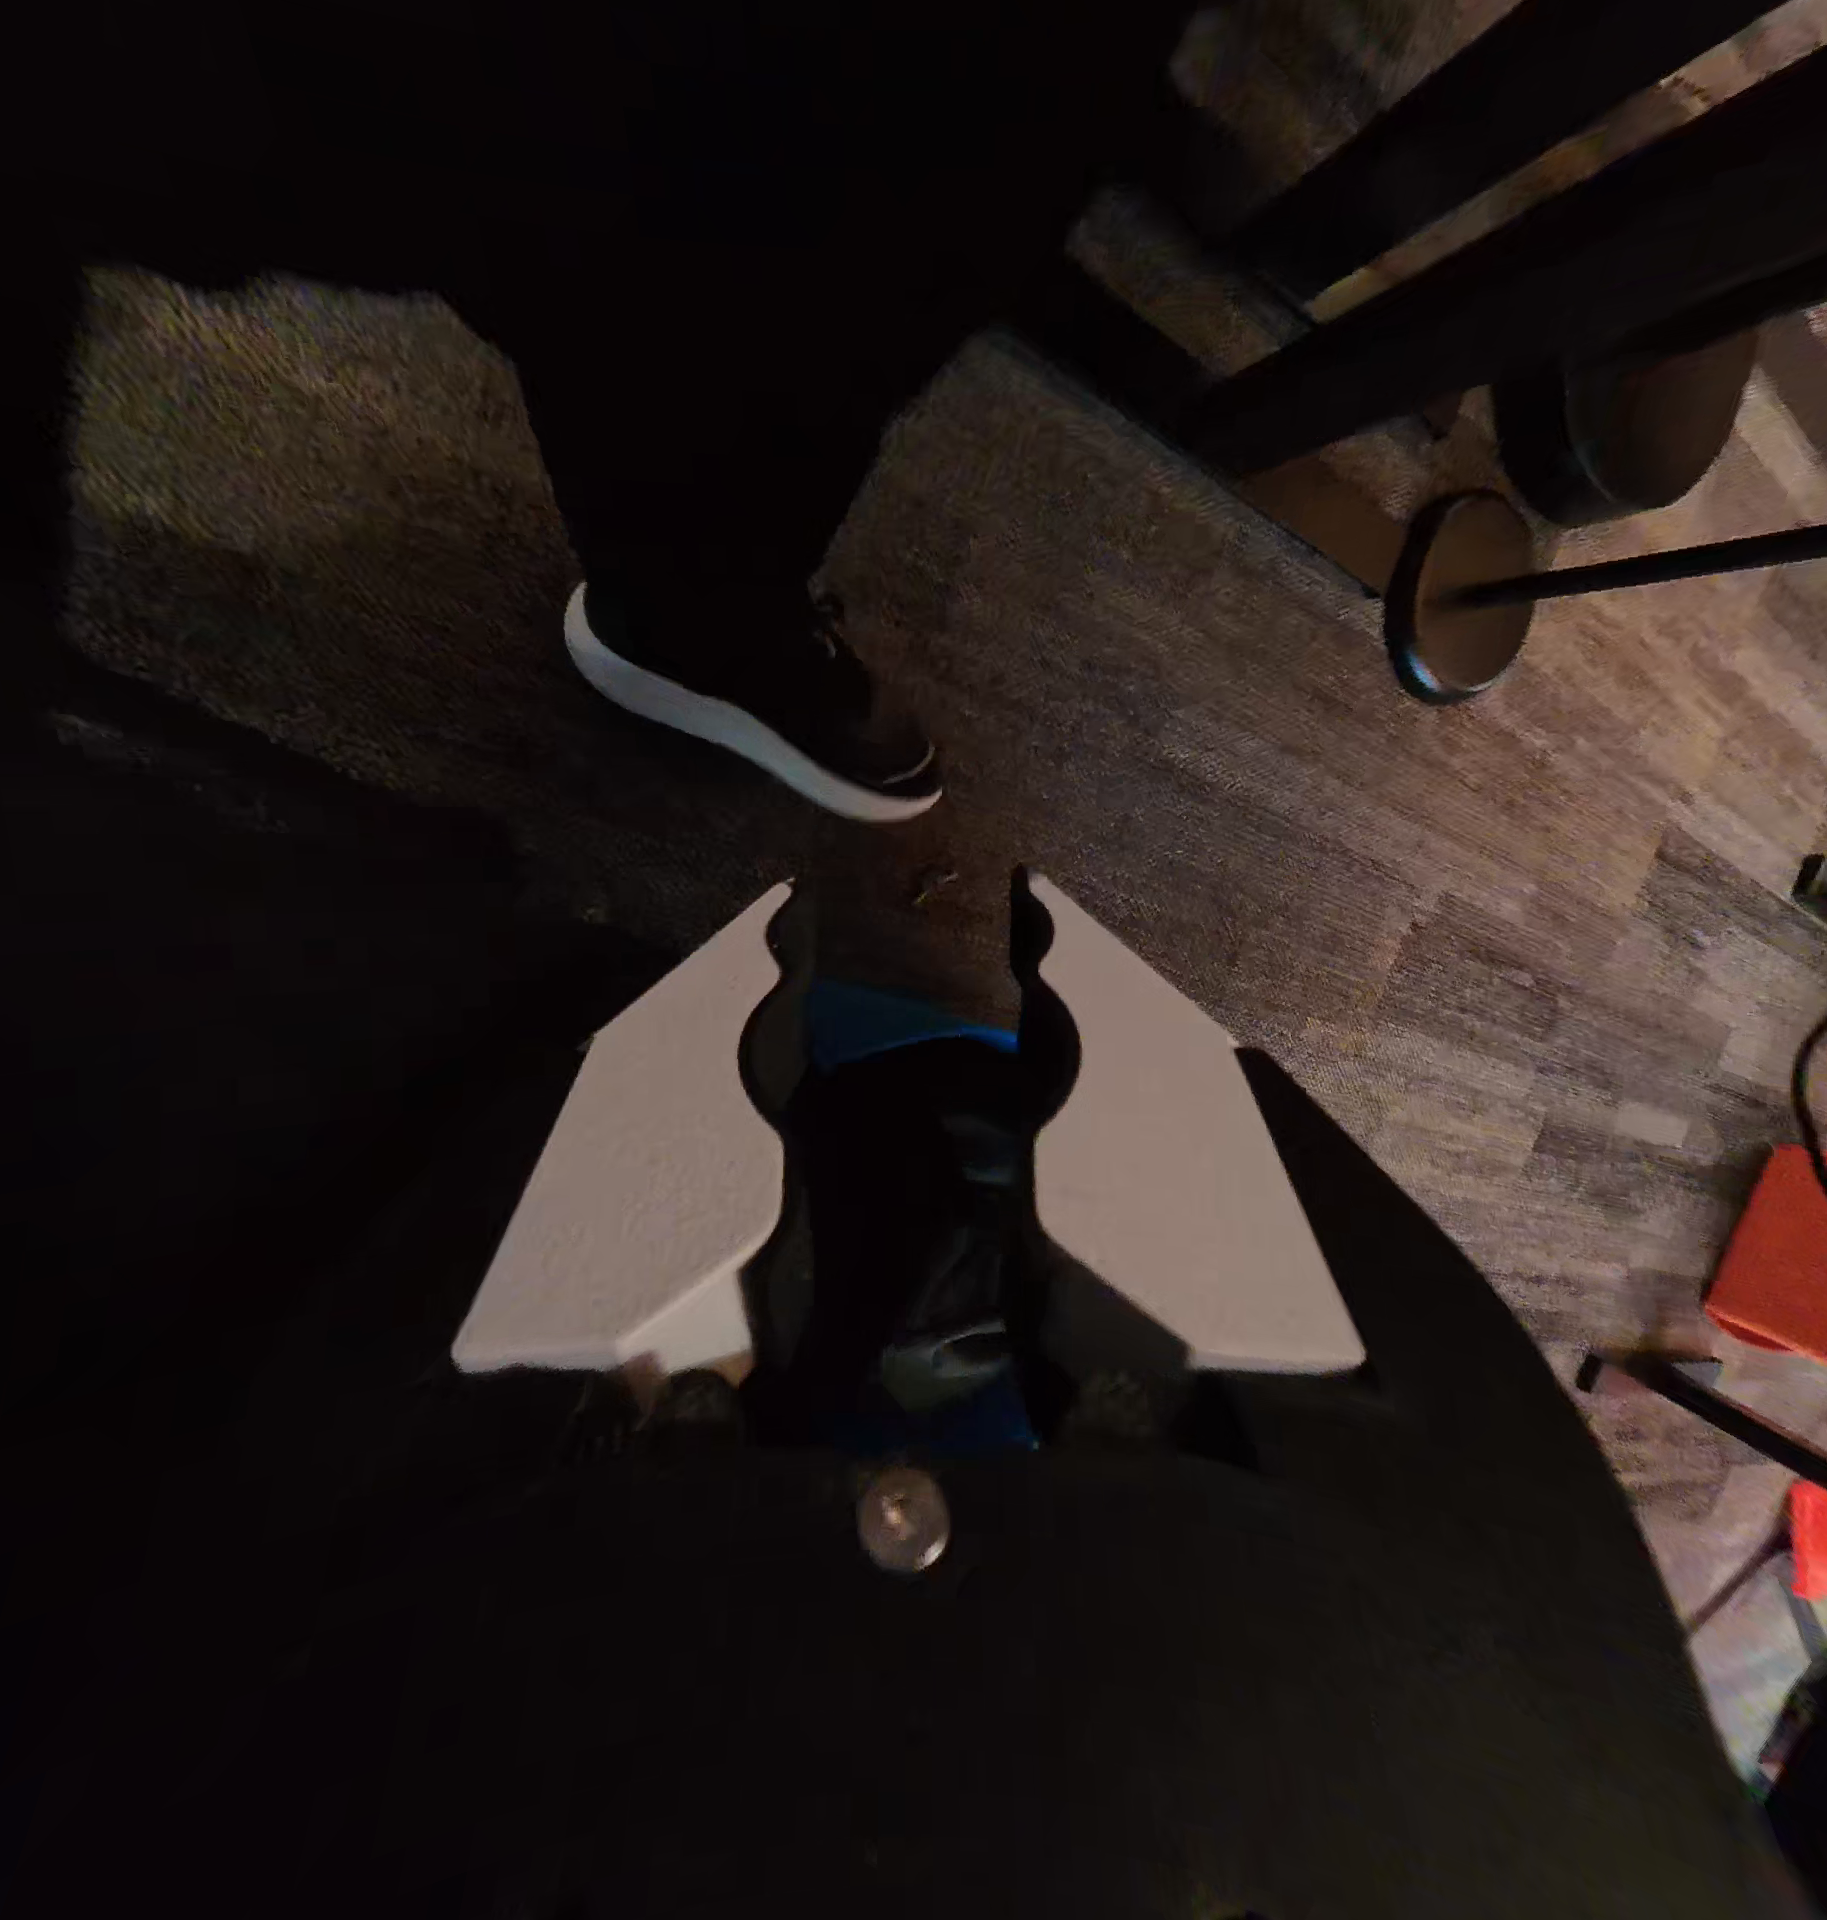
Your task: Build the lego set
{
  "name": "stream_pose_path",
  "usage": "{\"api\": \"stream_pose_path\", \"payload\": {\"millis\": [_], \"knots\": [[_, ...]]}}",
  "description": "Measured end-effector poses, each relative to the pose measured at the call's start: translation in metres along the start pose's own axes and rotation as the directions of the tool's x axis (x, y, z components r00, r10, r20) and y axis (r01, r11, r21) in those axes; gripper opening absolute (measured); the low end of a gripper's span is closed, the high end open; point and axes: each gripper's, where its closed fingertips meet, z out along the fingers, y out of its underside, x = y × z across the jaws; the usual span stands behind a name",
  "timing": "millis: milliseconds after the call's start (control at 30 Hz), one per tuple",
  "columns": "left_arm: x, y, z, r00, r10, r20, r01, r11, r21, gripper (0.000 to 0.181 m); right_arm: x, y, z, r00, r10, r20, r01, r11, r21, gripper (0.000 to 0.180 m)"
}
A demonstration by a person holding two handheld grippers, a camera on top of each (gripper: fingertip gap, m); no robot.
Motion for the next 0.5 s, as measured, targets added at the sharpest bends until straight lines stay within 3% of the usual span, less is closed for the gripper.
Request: {"api": "stream_pose_path", "payload": {"millis": [67,200,300,400,500], "knots": [[-0.004,0.001,0.001,0.999,0.003,0.034,-0.003,1.000,-0.007,0.000,-0.003,0.004,0.028,0.999,-0.017,0.045,0.017,1.000,-0.021,0.037],[-0.018,0.004,-0.002,0.994,-0.025,0.108,0.025,1.000,-0.005,0.000,-0.009,0.029,0.113,0.973,0.112,0.202,-0.103,0.993,-0.055,0.042],[-0.033,0.003,-0.008,0.982,-0.102,0.162,0.098,0.995,0.032,0.000,-0.016,0.057,0.199,0.871,0.374,0.318,-0.364,0.927,-0.095,0.044],[-0.052,0.003,-0.018,0.955,-0.234,0.181,0.217,0.970,0.110,0.000,-0.008,0.086,0.283,0.614,0.704,0.357,-0.697,0.696,-0.172,0.041],[-0.074,0.003,-0.032,0.904,-0.401,0.150,0.362,0.903,0.229,0.000,0.012,0.125,0.361,0.354,0.889,0.289,-0.882,0.420,-0.212,0.044]]}}
